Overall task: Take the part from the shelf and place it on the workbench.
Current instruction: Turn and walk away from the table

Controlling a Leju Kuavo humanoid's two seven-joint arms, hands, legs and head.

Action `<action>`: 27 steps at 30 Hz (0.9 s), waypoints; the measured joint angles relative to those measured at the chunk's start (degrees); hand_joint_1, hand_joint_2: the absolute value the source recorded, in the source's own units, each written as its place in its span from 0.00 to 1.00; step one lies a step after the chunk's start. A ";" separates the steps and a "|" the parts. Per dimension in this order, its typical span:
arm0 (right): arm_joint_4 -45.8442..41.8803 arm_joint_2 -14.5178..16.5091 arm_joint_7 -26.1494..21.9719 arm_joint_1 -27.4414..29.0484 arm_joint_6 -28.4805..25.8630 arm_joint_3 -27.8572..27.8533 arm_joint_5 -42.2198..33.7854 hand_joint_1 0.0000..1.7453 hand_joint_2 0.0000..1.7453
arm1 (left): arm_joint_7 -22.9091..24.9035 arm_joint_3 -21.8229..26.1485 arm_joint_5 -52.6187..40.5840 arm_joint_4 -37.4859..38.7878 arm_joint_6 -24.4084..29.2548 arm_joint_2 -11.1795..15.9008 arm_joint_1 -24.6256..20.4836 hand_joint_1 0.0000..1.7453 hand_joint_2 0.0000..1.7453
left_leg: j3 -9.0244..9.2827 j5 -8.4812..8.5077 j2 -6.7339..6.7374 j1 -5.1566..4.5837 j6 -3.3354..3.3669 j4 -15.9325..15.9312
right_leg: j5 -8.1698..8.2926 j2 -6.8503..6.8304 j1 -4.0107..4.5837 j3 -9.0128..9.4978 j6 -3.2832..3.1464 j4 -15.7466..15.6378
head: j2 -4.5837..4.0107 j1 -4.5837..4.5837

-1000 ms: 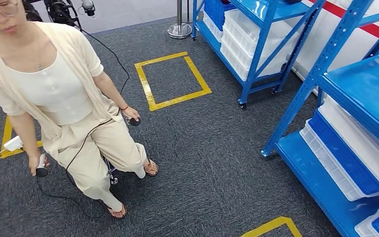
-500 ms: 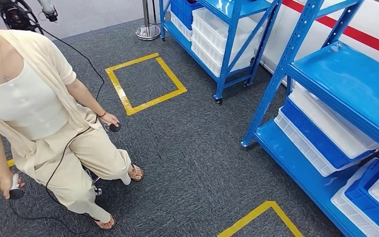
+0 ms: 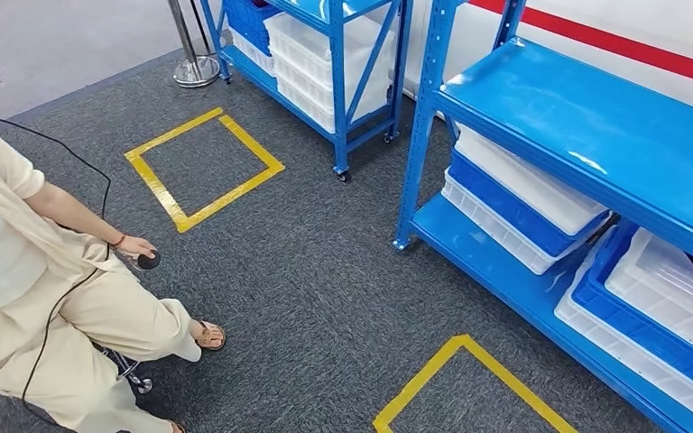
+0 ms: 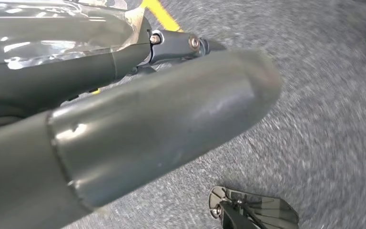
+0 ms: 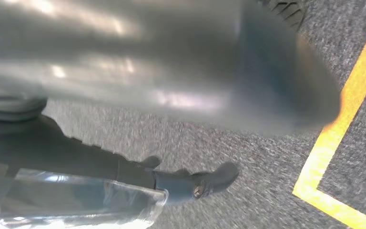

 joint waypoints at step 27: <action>0.00 -0.10 -1.20 -0.04 -1.14 -0.11 -0.07 0.00 0.00 | -0.05 0.04 -0.69 -0.05 0.08 0.07 -0.24 0.00 0.00 | 4.46 5.71 5.16 -0.22 -0.15 -9.53 | -0.06 -2.31 -0.38 -0.39 1.41 -0.10 | -0.01 0.22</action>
